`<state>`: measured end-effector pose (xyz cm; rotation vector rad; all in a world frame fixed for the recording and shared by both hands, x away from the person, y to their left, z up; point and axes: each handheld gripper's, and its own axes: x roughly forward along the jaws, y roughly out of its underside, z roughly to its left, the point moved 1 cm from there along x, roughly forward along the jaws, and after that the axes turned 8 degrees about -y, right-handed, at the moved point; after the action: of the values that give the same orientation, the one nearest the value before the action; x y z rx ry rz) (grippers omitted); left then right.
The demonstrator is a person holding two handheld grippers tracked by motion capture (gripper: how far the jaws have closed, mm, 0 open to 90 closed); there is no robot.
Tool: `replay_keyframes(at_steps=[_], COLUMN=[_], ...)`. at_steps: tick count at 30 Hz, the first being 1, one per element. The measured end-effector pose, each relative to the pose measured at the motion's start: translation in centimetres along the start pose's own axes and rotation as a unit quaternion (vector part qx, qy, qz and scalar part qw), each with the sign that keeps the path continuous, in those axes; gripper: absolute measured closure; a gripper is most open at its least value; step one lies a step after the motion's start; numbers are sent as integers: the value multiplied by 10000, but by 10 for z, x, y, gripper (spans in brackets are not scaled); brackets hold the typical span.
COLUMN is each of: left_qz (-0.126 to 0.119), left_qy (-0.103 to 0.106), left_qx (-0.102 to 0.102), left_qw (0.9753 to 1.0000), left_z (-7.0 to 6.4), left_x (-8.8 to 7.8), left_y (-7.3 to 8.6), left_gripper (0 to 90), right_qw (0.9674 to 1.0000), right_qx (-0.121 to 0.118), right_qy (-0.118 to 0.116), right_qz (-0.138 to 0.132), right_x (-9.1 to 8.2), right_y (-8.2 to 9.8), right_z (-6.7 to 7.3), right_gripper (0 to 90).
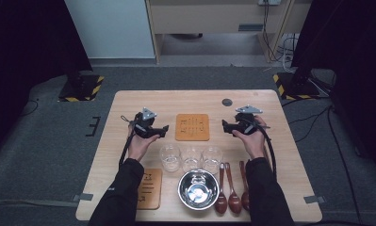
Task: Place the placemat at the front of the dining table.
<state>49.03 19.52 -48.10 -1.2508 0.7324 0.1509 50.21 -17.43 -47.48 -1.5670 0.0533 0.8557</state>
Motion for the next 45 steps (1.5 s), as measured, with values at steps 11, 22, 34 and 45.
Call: replay_keyframes(at_steps=[11,22,34,45], left_qz=[-179,-362,-671,-719], left_qy=[-84,-210,-73,167], left_qx=[-41,-312,-315,-455], left_qw=[9998,9986,9972,9962], left_z=[6,20,5,-6], left_x=[-33,-73,-105,-128], left_y=[10,21,39,55], left_gripper=[261,311,324,338], right_qw=[9997,9985,9991,9998], right_qx=[16,98,62,68], right_qy=[26,57,25,154], right_qz=[-246,-543,-428,-127], right_x=[-43,-76,-97,-107], right_y=[9,25,56,81], right_z=[-6,-9,-16,-28], right_gripper=[100,90,145,166])
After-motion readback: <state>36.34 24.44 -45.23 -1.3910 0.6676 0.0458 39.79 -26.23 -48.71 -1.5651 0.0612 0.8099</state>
